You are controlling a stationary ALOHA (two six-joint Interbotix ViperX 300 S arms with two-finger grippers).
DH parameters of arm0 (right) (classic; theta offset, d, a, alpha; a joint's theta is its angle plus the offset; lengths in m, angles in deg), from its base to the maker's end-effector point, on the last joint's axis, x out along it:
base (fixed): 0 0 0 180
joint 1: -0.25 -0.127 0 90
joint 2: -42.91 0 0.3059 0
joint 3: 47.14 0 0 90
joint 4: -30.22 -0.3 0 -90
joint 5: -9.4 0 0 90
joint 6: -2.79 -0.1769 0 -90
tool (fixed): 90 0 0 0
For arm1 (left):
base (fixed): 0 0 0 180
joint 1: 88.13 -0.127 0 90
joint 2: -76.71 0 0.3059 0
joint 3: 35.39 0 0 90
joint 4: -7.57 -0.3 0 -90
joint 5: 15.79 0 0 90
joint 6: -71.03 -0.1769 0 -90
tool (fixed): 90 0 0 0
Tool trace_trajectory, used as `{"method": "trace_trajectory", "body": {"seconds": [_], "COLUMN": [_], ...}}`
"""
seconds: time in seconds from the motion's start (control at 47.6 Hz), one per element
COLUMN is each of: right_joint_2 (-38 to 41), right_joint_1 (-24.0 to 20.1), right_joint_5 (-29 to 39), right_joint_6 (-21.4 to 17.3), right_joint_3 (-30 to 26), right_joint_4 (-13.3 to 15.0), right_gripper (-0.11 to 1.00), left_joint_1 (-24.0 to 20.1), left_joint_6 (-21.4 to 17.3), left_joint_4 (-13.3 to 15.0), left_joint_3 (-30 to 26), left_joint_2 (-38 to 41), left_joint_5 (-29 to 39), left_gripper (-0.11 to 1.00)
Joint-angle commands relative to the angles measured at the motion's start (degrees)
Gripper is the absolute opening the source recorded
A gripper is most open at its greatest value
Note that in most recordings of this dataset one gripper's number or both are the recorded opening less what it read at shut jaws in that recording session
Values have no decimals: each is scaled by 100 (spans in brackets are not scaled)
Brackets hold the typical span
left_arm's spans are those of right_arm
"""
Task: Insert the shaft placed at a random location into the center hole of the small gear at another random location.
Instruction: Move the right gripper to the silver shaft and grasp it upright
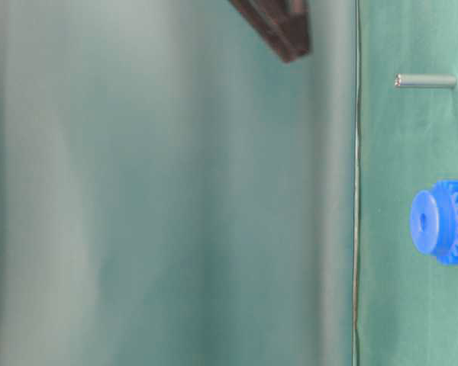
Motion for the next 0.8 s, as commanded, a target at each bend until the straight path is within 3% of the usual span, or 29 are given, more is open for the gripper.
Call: {"method": "trace_trajectory", "body": {"seconds": [0.0, 0.378, 0.609, 0.714, 0.777], "right_joint_2": [422, 1767, 2021, 2021, 2030], "right_joint_1": [70, 237, 272, 290, 290], "right_joint_5": [-422, -756, -782, -782, -782], "right_joint_6": [26, 18, 18, 18, 26], "right_joint_3": [-158, -457, -483, -483, -492], "right_joint_4": [-70, -237, -316, -316, -316], "right_gripper": [83, 84, 83, 79, 71], "left_joint_1": [0, -9, -9, -9, 0], "left_joint_6": [0, -18, 0, 9, 9], "left_joint_4": [-18, -18, -9, -18, -18], "left_joint_3": [-123, -114, -114, -114, -114], "left_joint_2": [26, 9, 18, 35, 44], "left_joint_5": [-9, 0, 0, 0, 0], "left_gripper": [0, 0, 0, 0, 0]}}
